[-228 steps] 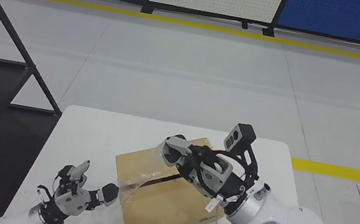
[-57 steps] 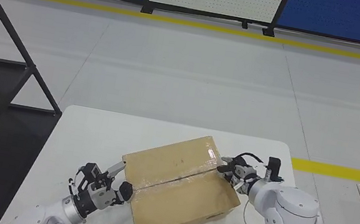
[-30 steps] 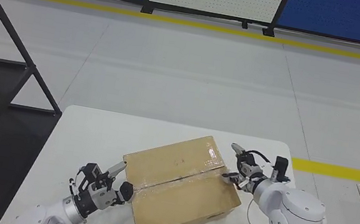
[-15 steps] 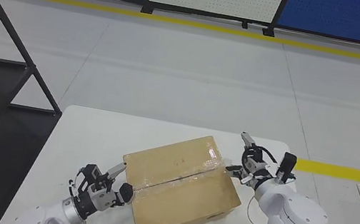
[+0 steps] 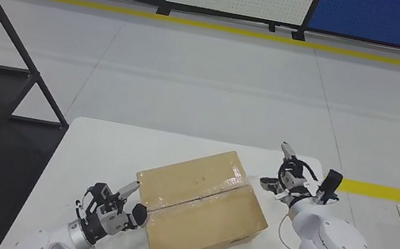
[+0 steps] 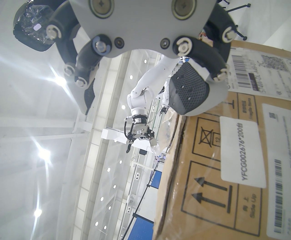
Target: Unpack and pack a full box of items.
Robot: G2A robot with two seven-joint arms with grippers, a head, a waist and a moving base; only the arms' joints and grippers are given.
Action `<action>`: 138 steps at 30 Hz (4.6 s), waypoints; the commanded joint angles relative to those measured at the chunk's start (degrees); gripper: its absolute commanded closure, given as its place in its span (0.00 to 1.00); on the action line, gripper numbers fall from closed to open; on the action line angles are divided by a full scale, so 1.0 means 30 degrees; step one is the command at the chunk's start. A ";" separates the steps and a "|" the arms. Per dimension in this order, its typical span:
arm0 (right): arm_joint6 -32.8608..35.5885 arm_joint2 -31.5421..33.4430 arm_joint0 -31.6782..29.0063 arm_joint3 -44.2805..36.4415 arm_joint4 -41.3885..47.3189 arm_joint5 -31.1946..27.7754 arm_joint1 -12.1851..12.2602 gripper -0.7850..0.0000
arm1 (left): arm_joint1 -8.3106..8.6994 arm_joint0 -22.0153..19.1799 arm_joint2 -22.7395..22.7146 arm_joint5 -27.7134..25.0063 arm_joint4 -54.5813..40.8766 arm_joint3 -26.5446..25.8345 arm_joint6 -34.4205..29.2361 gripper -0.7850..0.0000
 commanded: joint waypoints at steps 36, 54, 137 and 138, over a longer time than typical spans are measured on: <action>0.8322 -0.3780 0.0380 0.0133 -0.0455 -0.1227 0.0121 0.00 | -0.0151 -0.0777 0.0679 0.0063 -0.0073 0.0402 0.1482 0.00; 0.9161 -0.8067 0.2641 0.4078 -0.0689 -0.4093 -0.0700 0.00 | -0.0188 -0.0665 0.0683 0.0138 -0.0015 0.0434 0.1839 0.00; 0.7723 -0.5635 0.1253 0.3645 -0.2777 -0.3885 -0.0795 0.00 | -0.0438 -0.1002 0.1967 0.0206 0.0679 -0.0528 0.2431 0.00; 0.7749 -0.5580 0.1180 0.3597 -0.2903 -0.3909 -0.0773 0.00 | -0.0443 -0.1015 0.1981 0.0219 0.0687 -0.0500 0.2457 0.00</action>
